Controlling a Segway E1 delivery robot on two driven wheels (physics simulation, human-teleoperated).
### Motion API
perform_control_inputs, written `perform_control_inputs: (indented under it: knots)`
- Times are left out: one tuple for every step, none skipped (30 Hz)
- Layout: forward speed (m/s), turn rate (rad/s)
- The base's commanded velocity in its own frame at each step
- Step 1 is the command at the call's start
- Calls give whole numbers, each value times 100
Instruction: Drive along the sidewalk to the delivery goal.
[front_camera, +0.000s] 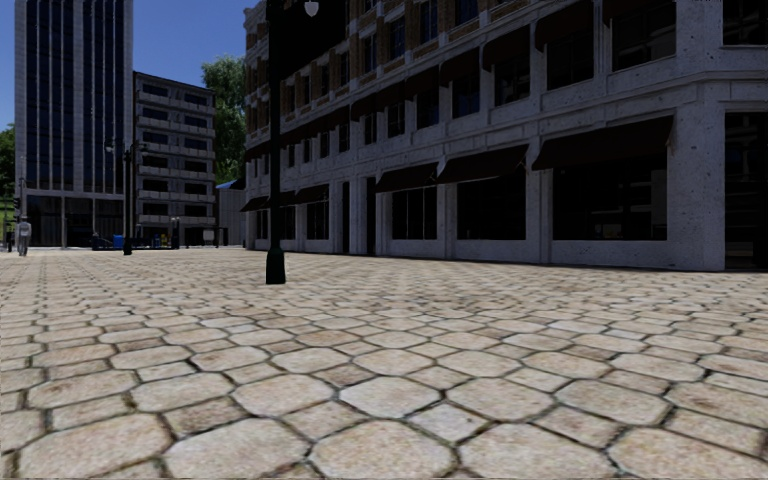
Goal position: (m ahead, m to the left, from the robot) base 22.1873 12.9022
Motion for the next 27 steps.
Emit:
perform_control_inputs:
  knots:
    - [173,0]
    - [173,0]
    - [173,0]
    - [173,0]
    - [173,0]
    - [173,0]
    - [173,0]
    - [173,0]
    - [173,0]
    - [173,0]
    - [173,0]
    - [173,0]
    - [173,0]
    - [173,0]
    - [173,0]
    - [173,0]
    - [173,0]
    - [173,0]
    - [173,0]
    - [173,0]
    - [173,0]
    - [173,0]
    - [173,0]
    - [173,0]
    - [173,0]
    - [173,0]
    - [173,0]
